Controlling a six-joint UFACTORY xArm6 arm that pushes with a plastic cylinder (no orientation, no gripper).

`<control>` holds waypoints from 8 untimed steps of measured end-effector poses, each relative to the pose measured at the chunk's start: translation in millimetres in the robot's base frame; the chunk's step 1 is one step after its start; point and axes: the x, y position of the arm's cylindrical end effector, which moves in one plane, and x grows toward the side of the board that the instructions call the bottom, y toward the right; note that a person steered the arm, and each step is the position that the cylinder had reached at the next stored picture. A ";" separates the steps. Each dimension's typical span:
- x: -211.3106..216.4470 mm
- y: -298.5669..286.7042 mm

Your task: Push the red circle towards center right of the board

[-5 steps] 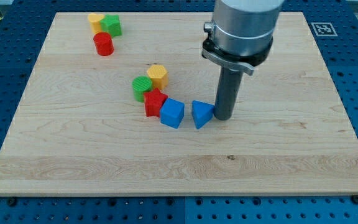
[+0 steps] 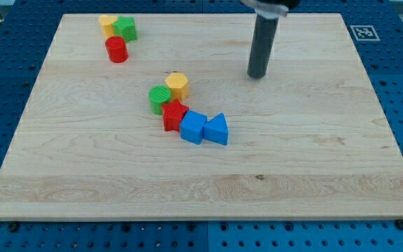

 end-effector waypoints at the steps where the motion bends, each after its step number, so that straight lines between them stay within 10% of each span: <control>1: -31.8 -43.7; 6: -12.3 -341.3; 8: -44.1 -266.2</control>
